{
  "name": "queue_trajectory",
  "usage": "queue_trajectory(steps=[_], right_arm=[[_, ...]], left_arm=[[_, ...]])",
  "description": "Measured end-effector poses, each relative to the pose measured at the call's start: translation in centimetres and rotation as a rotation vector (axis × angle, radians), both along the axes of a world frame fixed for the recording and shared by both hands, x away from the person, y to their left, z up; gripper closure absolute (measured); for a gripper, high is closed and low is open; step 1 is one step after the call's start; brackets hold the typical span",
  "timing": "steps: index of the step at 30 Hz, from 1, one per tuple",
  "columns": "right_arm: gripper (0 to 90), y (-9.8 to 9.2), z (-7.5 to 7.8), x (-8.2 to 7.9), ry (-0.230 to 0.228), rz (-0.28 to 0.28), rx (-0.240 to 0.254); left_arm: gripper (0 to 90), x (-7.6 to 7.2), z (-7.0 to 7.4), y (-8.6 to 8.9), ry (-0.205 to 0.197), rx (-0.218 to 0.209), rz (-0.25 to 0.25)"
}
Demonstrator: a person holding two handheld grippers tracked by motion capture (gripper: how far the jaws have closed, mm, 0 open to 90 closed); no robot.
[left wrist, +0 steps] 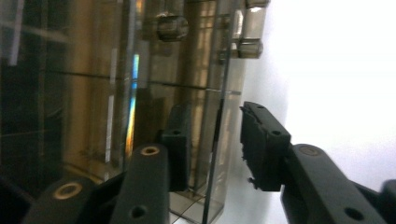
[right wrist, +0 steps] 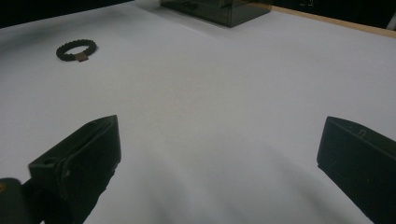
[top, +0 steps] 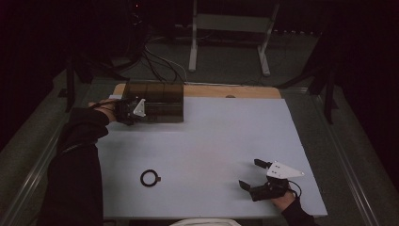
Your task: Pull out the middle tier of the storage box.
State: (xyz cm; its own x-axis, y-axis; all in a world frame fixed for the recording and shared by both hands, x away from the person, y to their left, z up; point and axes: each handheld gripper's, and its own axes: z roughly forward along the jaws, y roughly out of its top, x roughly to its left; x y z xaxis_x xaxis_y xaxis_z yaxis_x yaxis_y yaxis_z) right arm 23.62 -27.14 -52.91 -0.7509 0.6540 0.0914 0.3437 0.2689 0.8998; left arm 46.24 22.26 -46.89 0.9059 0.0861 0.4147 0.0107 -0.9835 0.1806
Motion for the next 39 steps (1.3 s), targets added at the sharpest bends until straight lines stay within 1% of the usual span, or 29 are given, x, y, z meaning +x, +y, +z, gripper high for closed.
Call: queue_trajectory(steps=[1, 2, 3, 4, 5, 6, 7, 10, 11, 12, 16, 23, 25, 27, 28, 29, 30, 31, 32, 33, 34, 36, 39], right_arm=[[0.0, 0.0, 0.0, 0.0, 0.000, 0.000, 0.000], [0.0, 0.0, 0.0, 0.0, 0.000, 0.000, 0.002], [0.0, 0.0, 0.0, 0.0, 0.000, 0.000, 0.002], [0.0, -0.1, 0.0, 0.0, 0.000, 0.000, 0.002], [0.0, -0.1, 0.0, 0.0, 0.000, 0.000, 0.002], [0.0, -0.1, 0.1, 0.0, -0.002, -0.001, 0.004], [0.0, -0.1, 0.1, 0.0, -0.002, -0.001, 0.003], [0.0, -0.1, 0.0, -0.1, -0.001, -0.002, 0.003], [0.0, -0.1, 0.0, -0.1, -0.001, -0.002, 0.003], [0.0, -0.1, 0.1, -0.1, -0.001, -0.001, 0.003], [0.0, -0.1, 0.1, -0.1, -0.003, -0.003, 0.004], [0.0, -0.1, 0.1, -0.1, -0.001, 0.000, 0.000], [0.0, -0.1, 0.0, 0.0, -0.003, -0.001, -0.002], [0.0, -0.1, 0.0, 0.0, -0.001, -0.001, -0.002], [0.0, -0.1, 0.0, 0.0, -0.002, -0.001, -0.002], [0.0, -0.1, 0.0, 0.0, -0.002, -0.001, -0.002], [0.0, -0.1, 0.0, 0.0, -0.003, -0.002, -0.002], [0.0, -0.1, 0.0, 0.0, -0.003, -0.002, -0.002], [0.0, -0.1, 0.0, 0.0, -0.002, -0.003, -0.002], [0.0, -0.1, 0.0, 0.0, -0.002, -0.003, -0.002], [0.0, -0.1, 0.0, 0.0, -0.003, -0.003, -0.003], [0.0, -0.2, 0.0, 0.0, -0.004, -0.003, -0.004], [0.0, -0.2, 0.1, 0.0, -0.003, -0.007, 0.000]], left_arm=[[68.4, 0.0, 0.0, 0.0, 0.000, 0.000, 0.000], [69.8, 0.2, -0.2, -0.1, -0.003, 0.035, -0.011], [70.9, 0.2, -0.2, -0.1, -0.003, 0.035, -0.011], [71.3, 0.4, -0.4, -0.2, 0.013, 0.048, 0.004], [71.3, 0.4, -0.4, -0.2, 0.013, 0.048, 0.004], [71.8, 0.5, -0.6, -0.3, 0.015, 0.067, 0.005], [73.0, 0.6, -0.7, -0.4, 0.021, 0.060, 0.002], [75.9, 0.7, -0.9, -0.6, 0.040, 0.063, -0.023], [77.7, 0.7, -0.9, -0.6, 0.040, 0.063, -0.023], [77.7, 0.8, -0.9, -0.8, 0.043, 0.070, -0.029], [78.3, 0.9, -0.8, -1.0, 0.055, 0.079, -0.025], [79.4, 1.0, -0.7, -1.0, 0.064, 0.083, -0.037], [80.3, 1.1, -0.7, -0.9, 0.072, 0.078, -0.032], [81.4, 1.1, -0.6, -1.0, 0.079, 0.085, -0.040], [81.7, 1.1, -0.6, -1.1, 0.090, 0.086, -0.051], [82.0, 1.1, -0.6, -1.1, 0.090, 0.086, -0.051], [82.2, 1.1, -0.5, -1.1, 0.102, 0.085, -0.054], [82.5, 1.1, -0.5, -1.1, 0.102, 0.085, -0.054], [82.6, 1.1, -0.5, -1.2, 0.112, 0.087, -0.050], [82.8, 1.1, -0.5, -1.2, 0.112, 0.087, -0.050], [82.7, 0.9, -0.5, -1.2, 0.105, 0.093, -0.064], [82.5, 0.9, -0.5, -1.2, 0.103, 0.088, -0.057], [82.7, 0.7, -0.5, -1.1, 0.106, 0.085, -0.059]])
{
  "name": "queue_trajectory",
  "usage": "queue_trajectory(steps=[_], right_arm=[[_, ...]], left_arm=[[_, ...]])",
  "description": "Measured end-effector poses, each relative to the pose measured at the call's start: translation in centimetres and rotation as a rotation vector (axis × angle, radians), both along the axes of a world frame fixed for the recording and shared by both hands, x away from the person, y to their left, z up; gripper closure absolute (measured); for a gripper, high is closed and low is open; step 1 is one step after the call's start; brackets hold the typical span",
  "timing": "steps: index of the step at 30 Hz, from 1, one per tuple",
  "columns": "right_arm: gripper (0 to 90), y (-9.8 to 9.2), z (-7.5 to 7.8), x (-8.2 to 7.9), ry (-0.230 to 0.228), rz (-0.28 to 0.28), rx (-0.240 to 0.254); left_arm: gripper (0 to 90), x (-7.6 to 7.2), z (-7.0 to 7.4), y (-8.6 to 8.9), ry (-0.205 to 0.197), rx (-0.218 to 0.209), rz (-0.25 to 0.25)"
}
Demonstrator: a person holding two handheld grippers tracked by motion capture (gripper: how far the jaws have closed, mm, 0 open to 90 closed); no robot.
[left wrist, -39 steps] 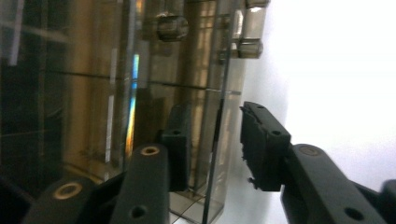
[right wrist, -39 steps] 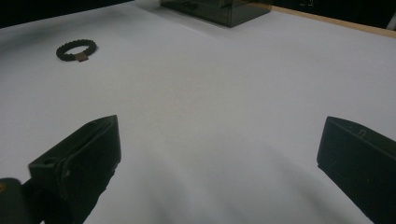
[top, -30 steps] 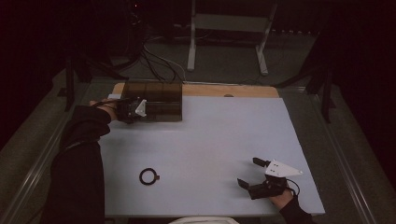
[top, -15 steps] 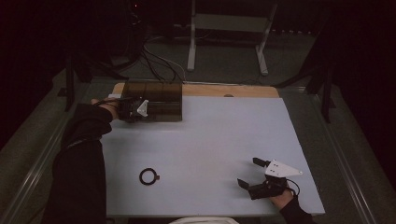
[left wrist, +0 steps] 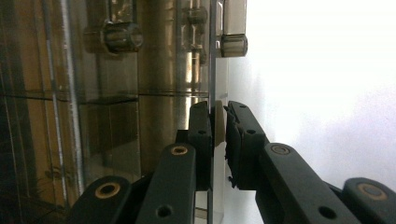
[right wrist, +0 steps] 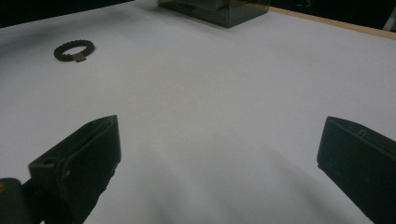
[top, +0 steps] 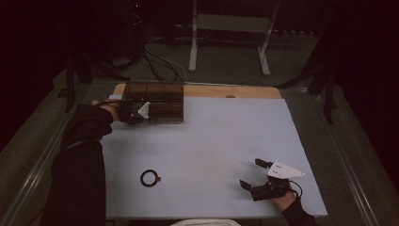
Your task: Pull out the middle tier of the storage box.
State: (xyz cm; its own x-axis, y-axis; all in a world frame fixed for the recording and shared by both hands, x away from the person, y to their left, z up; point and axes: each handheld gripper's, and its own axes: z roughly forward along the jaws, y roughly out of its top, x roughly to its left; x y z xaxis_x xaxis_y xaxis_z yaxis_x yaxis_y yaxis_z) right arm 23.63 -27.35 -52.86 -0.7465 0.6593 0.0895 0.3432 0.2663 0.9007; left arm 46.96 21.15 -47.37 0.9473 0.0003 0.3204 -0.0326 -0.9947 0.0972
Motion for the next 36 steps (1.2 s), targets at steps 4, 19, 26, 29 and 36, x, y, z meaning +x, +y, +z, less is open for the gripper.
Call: queue_trajectory(steps=[4, 19, 26, 29, 36], right_arm=[[0.0, 0.0, 0.0, 0.0, -0.002, 0.003, -0.002], [0.0, -0.1, 0.1, 0.0, -0.009, -0.003, -0.002], [0.0, -0.1, 0.2, -0.1, -0.010, -0.003, 0.000], [0.0, 0.0, 0.2, -0.1, -0.010, -0.003, -0.001], [0.0, 0.0, 0.2, -0.2, -0.013, -0.003, -0.005]], left_arm=[[83.0, -0.3, 0.2, -0.1, 0.016, 0.012, -0.008], [83.8, -1.3, 0.6, -0.1, 0.050, 0.000, -0.004], [84.4, -1.8, 0.5, 0.0, 0.059, -0.013, 0.002], [84.6, -2.1, 0.5, 0.0, 0.065, -0.014, 0.001], [84.2, -2.8, 0.8, 0.3, 0.069, -0.040, 0.013]])
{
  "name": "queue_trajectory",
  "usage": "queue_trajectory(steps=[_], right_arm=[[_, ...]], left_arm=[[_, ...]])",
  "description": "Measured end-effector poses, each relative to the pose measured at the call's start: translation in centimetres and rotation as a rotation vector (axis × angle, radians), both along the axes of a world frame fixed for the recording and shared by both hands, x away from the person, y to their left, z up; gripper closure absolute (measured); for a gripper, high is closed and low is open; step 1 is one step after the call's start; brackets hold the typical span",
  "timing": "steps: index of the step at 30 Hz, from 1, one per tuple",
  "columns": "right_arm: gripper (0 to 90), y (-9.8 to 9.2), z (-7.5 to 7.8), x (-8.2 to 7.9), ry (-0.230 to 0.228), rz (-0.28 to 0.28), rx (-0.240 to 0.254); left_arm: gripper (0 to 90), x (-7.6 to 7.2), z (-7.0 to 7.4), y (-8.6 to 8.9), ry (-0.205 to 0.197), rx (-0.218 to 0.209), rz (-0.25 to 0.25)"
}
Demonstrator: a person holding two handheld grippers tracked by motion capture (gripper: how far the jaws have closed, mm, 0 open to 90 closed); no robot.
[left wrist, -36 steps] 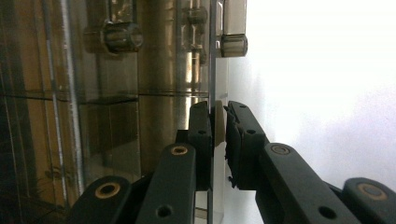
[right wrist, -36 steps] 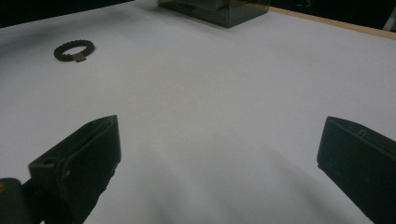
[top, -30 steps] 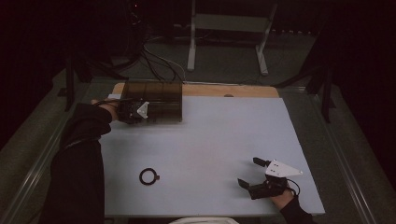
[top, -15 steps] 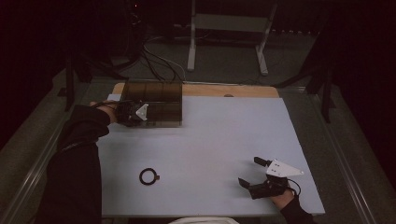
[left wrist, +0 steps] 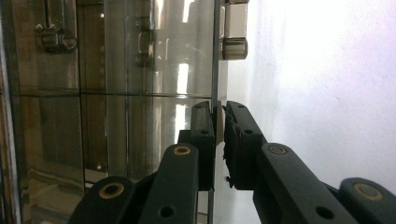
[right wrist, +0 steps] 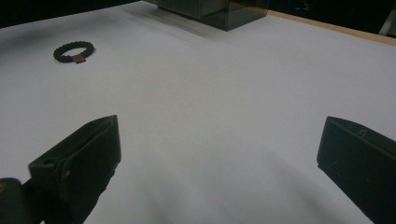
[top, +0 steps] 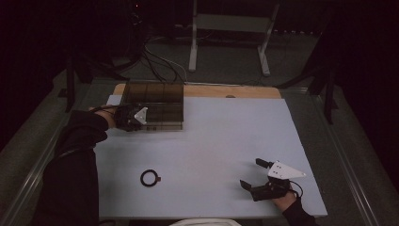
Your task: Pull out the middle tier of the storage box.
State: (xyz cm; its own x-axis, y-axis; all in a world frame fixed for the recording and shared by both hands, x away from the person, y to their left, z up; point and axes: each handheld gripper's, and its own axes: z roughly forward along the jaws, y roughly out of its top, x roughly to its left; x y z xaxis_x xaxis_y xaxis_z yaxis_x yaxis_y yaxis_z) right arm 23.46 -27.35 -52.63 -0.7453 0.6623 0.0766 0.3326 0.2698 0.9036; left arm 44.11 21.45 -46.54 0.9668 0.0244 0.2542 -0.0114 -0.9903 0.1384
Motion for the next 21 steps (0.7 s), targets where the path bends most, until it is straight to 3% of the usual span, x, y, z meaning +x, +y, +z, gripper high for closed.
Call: queue_trajectory(steps=[21], right_arm=[[0.0, 0.0, 0.1, -0.1, -0.008, 0.004, 0.000]], left_arm=[[86.3, -1.1, -0.7, 0.1, 0.032, -0.002, -0.011]])
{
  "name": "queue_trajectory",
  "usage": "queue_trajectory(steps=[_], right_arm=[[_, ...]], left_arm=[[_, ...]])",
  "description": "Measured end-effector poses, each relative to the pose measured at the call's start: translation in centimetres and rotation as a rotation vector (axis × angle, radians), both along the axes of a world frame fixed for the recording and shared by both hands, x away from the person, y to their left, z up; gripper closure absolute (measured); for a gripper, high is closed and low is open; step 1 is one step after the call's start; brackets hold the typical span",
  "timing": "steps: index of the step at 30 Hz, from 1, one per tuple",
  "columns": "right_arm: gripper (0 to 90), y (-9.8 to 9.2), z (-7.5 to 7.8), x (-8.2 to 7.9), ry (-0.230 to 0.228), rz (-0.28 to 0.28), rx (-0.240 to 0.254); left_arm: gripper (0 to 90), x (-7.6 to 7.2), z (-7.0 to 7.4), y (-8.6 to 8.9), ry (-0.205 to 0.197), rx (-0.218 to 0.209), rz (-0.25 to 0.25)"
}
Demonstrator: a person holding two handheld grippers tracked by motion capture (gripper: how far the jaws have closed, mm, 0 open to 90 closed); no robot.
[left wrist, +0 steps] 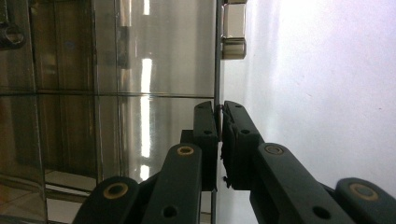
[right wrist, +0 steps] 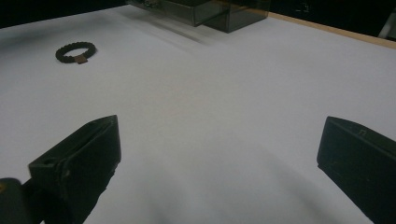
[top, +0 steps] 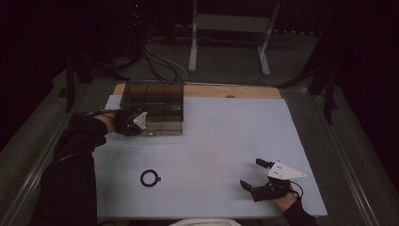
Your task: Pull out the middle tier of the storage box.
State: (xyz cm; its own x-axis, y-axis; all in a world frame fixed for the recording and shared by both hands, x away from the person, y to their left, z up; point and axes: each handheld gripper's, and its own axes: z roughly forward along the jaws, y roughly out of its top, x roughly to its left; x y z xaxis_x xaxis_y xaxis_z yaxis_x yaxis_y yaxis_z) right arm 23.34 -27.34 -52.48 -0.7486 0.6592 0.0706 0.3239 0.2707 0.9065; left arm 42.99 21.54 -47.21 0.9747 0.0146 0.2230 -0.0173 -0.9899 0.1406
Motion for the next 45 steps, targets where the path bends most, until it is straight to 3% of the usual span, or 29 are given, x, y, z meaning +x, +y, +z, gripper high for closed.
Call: queue_trajectory(steps=[15, 28, 37, 45], right_arm=[[0.0, 0.12, -0.08, 0.04, 0.003, 0.003, -0.010], [0.0, 0.11, -0.06, 0.01, 0.002, 0.001, -0.010], [0.0, 0.09, -0.06, 0.02, 0.002, 0.001, -0.010], [0.0, 0.10, -0.09, 0.05, 0.005, 0.003, -0.008]], left_arm=[[86.0, -0.17, 0.29, 0.48, -0.008, -0.025, 0.006], [88.6, -0.11, 0.51, 0.68, 0.003, -0.025, 0.009], [88.3, 0.19, 0.63, 0.66, -0.010, -0.004, 0.021], [87.9, 0.31, 0.71, 0.69, -0.018, -0.014, 0.028]])
